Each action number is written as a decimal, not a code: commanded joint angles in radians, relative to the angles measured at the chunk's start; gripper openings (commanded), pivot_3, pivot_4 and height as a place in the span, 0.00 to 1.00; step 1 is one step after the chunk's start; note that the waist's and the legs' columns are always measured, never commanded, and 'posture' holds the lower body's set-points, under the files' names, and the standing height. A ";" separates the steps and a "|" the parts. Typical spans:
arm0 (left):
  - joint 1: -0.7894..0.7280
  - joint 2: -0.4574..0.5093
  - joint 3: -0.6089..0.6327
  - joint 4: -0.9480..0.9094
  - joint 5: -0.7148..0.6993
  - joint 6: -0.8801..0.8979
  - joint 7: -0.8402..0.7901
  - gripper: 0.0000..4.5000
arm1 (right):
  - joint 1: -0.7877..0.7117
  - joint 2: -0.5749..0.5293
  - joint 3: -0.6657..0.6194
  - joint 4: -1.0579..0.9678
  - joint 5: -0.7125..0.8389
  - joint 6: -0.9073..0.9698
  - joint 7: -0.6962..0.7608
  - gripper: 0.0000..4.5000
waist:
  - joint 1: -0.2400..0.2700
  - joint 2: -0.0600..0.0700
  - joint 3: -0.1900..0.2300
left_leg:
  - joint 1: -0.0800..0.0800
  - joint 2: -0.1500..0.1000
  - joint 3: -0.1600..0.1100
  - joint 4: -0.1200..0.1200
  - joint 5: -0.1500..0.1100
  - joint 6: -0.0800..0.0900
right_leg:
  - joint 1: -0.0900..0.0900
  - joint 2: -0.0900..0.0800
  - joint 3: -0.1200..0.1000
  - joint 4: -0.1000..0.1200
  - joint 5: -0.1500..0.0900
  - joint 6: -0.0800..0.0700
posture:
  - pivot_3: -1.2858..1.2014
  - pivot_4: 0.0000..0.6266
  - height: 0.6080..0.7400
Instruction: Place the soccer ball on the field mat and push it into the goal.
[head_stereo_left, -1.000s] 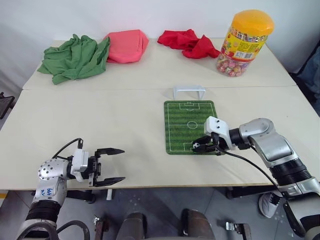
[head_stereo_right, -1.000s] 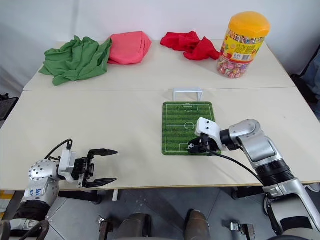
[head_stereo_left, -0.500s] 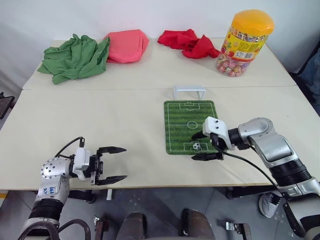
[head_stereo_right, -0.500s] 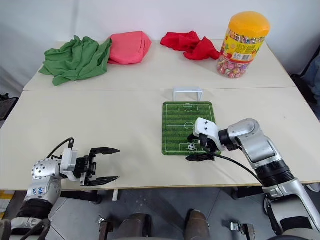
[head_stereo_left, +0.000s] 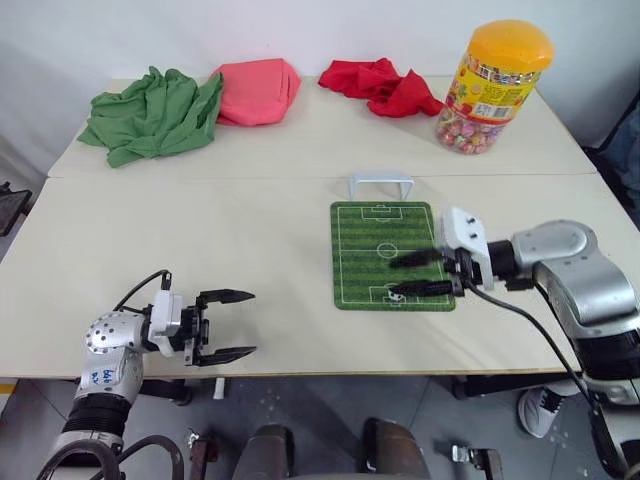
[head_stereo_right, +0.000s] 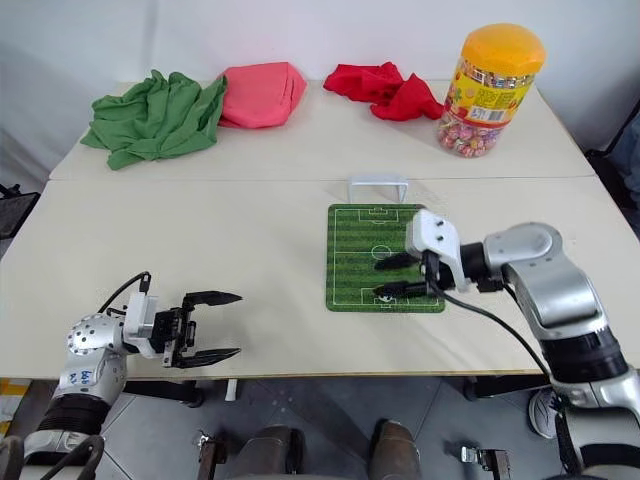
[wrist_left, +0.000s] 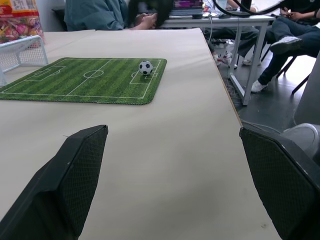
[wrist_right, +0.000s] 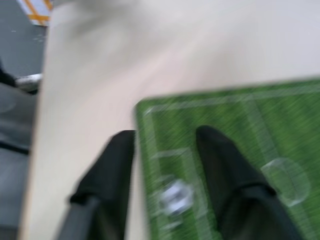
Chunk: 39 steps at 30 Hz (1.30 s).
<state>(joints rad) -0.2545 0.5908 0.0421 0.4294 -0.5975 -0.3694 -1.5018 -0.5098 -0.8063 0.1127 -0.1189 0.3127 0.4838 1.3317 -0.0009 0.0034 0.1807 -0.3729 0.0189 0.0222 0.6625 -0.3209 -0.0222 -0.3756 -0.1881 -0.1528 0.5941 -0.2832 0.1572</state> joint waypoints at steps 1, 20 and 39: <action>-0.009 -0.001 0.024 -0.002 -0.012 0.001 -0.084 1.00 | 0.033 -0.009 -0.005 -0.013 0.002 -0.065 0.008 0.13 | -0.004 0.000 0.000 | 0.000 0.000 0.000 0.000 0.000 0.000 | 0.000 0.000 0.000 0.000 0.000 0.000 | 0.52 0.24 1.00; 0.000 0.001 0.037 -0.021 -0.007 0.004 -0.067 1.00 | -0.253 0.189 0.050 0.554 -0.209 -0.438 -0.186 0.00 | -0.014 0.000 0.000 | 0.001 0.002 0.002 0.001 0.000 0.000 | 0.000 0.002 0.002 0.001 0.000 0.000 | 0.52 0.24 1.00; -0.081 -0.025 0.033 0.052 0.031 0.027 -0.042 1.00 | -0.073 0.010 -0.104 0.269 -0.052 -0.242 -0.108 0.00 | -0.003 0.000 0.000 | 0.001 0.002 0.003 0.001 -0.001 0.000 | -0.001 0.002 0.002 0.000 0.000 0.000 | 0.52 0.24 1.00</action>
<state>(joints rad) -0.3294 0.5601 0.0608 0.4692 -0.5738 -0.3547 -1.5011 -0.5946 -0.7693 0.0470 0.1835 0.2262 0.2222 1.2005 -0.0035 0.0032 0.1810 -0.3718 0.0210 0.0252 0.6631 -0.3218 -0.0226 -0.3764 -0.1858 -0.1507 0.5942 -0.2830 0.1568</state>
